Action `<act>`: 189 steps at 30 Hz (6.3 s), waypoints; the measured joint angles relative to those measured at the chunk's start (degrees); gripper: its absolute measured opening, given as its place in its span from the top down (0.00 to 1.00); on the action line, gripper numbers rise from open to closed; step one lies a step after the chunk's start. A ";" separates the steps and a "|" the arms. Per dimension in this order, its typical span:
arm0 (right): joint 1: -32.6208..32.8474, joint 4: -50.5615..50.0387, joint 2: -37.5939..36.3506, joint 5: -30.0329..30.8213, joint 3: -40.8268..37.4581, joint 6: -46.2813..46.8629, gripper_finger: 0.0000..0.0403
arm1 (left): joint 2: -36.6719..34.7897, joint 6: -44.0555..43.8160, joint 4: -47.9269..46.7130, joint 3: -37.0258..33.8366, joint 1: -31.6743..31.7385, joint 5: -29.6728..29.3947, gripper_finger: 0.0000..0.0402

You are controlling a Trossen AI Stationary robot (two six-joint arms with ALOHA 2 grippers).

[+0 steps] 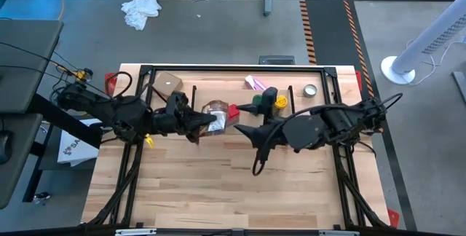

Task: Shelf spices
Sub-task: Put the seasoning pack on the shelf

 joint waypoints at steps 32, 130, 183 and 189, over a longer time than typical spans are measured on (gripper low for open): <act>1.42 12.66 4.78 -6.22 -1.17 -0.81 0.94 | 3.24 -1.19 1.74 -0.03 -5.45 -1.02 0.96; -5.07 -6.75 3.19 -17.99 3.71 48.19 0.41 | -1.51 73.39 -11.95 -0.92 -20.09 -61.31 0.99; 5.14 -28.92 1.68 2.44 3.71 63.90 0.43 | 24.07 13.26 -62.98 -3.24 3.55 -47.61 0.91; 5.03 -28.76 1.68 2.43 3.71 63.84 0.43 | 24.07 13.15 -62.96 -3.24 3.41 -47.31 0.82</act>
